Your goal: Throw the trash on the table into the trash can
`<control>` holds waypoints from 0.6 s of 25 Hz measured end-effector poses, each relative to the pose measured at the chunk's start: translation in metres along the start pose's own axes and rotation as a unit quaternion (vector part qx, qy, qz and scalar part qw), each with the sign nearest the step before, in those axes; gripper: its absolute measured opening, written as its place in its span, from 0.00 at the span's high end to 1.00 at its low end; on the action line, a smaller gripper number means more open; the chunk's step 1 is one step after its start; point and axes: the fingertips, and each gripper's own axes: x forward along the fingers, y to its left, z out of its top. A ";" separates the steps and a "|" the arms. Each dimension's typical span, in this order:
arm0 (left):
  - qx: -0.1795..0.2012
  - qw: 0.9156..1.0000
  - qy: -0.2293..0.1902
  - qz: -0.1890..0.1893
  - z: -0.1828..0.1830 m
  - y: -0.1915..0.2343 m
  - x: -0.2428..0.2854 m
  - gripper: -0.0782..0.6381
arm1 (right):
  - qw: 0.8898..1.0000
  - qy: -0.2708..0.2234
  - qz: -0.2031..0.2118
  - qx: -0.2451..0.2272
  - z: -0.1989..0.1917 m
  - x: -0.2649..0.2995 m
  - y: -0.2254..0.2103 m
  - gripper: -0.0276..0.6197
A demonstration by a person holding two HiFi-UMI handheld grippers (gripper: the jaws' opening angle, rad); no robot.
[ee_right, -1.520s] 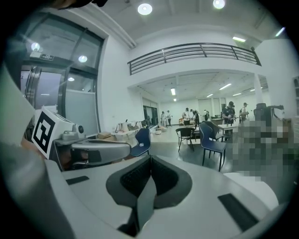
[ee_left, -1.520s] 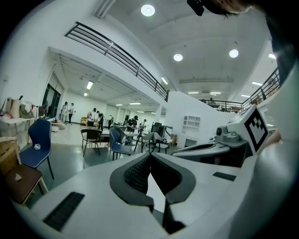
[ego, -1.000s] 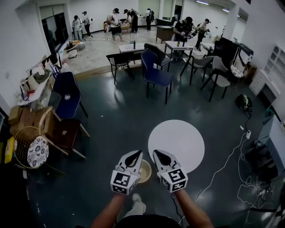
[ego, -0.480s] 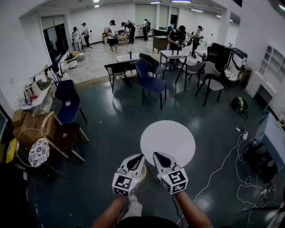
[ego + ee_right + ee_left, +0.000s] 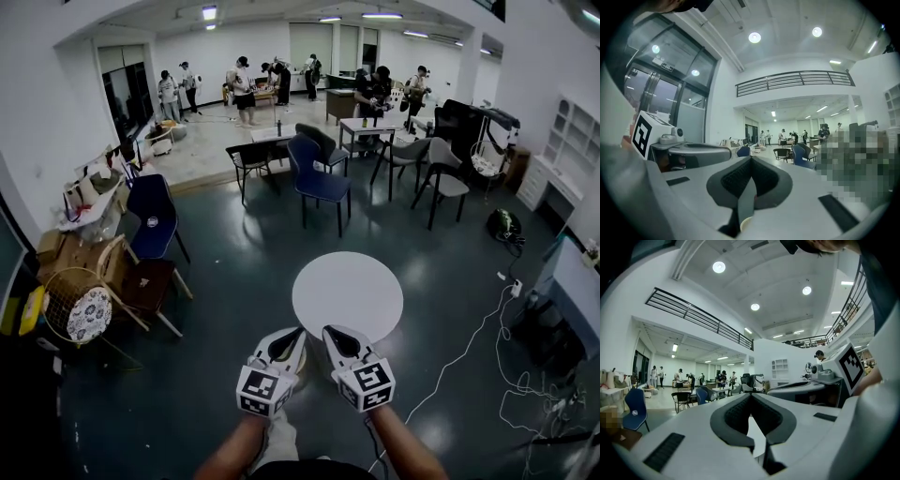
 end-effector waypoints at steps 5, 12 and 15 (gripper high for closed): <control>0.002 1.000 0.001 0.007 -0.001 -0.025 -0.019 0.87 | 1.000 -0.003 0.002 -0.004 -0.001 -0.028 0.006 0.93; 0.005 1.000 0.008 0.020 -0.001 -0.047 -0.048 0.87 | 1.000 -0.009 0.004 0.006 -0.001 -0.055 0.018 0.93; 0.007 1.000 0.008 0.024 -0.001 -0.050 -0.056 0.87 | 1.000 -0.010 0.003 0.004 -0.004 -0.061 0.022 0.93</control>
